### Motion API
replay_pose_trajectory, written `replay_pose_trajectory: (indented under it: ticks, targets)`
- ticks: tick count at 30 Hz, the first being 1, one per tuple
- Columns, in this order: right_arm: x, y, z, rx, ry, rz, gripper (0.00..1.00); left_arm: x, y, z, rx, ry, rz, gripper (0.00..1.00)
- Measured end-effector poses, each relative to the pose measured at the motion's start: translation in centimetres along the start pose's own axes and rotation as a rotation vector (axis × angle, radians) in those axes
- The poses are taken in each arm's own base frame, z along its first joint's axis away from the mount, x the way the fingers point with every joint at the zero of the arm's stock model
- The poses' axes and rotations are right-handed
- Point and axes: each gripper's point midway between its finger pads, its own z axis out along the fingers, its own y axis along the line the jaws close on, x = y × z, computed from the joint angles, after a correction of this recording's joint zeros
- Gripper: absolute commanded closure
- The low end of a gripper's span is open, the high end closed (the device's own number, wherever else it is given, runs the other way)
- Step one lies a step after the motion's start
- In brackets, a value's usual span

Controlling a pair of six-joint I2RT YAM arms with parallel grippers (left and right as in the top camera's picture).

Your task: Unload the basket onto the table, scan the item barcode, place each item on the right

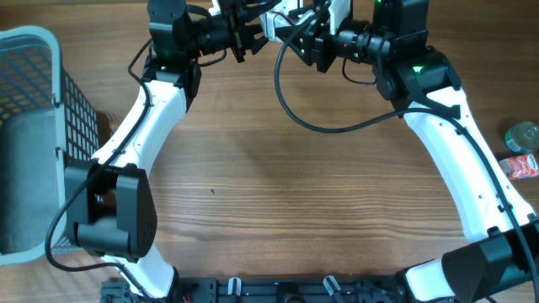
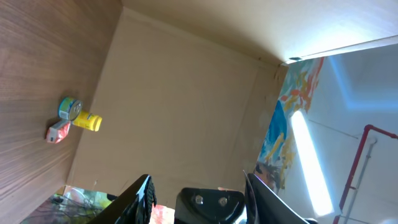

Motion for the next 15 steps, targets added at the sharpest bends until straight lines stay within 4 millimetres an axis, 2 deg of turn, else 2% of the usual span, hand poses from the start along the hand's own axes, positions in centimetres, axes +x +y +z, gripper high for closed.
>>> replay_pose_trajectory:
  ticks: [3,15]
  targets:
    - [0.01,0.02,0.01,-0.001,0.001,0.005,0.73,0.05,0.02,0.0,-0.001,0.003,0.0,0.57]
    - [0.56,-0.24,-0.08,0.011,0.021,0.029,0.81,0.17,0.15,0.0,-0.007,0.011,0.002,0.57]
